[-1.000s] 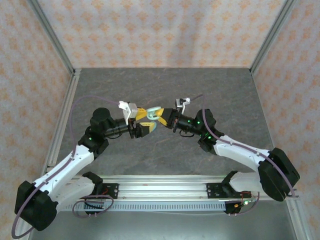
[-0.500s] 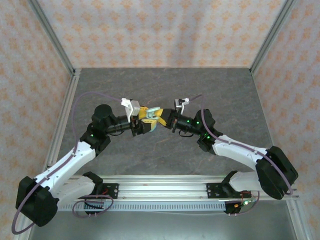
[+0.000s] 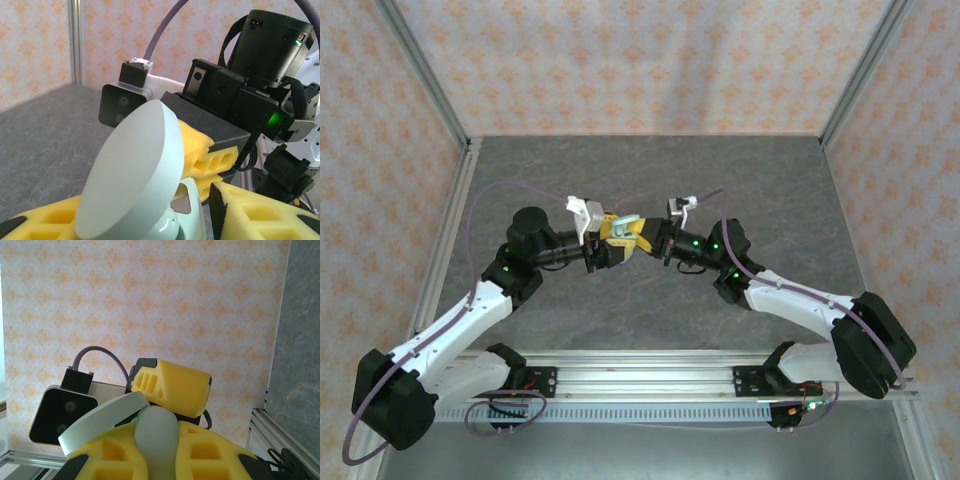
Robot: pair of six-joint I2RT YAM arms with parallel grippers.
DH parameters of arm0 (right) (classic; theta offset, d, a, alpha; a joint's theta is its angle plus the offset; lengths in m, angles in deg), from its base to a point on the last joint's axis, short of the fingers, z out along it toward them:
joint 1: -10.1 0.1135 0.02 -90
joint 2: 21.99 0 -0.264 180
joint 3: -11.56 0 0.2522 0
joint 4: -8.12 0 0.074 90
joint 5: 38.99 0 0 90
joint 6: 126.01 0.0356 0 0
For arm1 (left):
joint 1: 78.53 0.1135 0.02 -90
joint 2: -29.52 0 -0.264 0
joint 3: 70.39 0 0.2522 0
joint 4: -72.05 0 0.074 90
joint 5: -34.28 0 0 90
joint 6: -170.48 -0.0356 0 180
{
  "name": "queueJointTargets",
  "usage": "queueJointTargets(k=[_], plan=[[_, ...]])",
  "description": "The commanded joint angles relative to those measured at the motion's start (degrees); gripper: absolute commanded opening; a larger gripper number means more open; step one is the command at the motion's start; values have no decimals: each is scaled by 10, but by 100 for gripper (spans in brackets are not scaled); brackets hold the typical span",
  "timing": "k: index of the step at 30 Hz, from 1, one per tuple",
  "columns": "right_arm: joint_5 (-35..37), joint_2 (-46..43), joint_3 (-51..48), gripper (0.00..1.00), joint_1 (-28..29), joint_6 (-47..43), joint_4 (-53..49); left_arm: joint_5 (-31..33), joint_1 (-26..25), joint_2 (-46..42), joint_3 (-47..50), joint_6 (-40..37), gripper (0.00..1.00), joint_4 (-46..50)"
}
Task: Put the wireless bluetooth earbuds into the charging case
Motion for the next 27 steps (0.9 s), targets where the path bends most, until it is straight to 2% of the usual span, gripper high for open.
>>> queueJointTargets(k=[1, 12, 19, 21, 23, 25, 27], plan=[[-1, 0, 2, 0, 3, -1, 33, -18, -7, 3, -21, -16, 53, 8], [0, 1, 4, 1, 3, -4, 33, -19, -6, 1, -26, -24, 20, 23], [-1, -8, 13, 11, 3, -28, 1, -22, -7, -6, -34, -36, 17, 55], [-3, -10, 15, 8, 4, -35, -4, -22, -7, -10, -37, -39, 22, 64], [-4, -11, 15, 5, 3, -36, -1, -10, -7, -15, -36, -41, 43, 73], [-1, -12, 12, 4, 3, -33, 4, 6, -6, -25, -28, -38, 55, 70], [3, -15, 7, 3, 3, -29, 10, 20, -7, -35, -15, -30, 59, 54]])
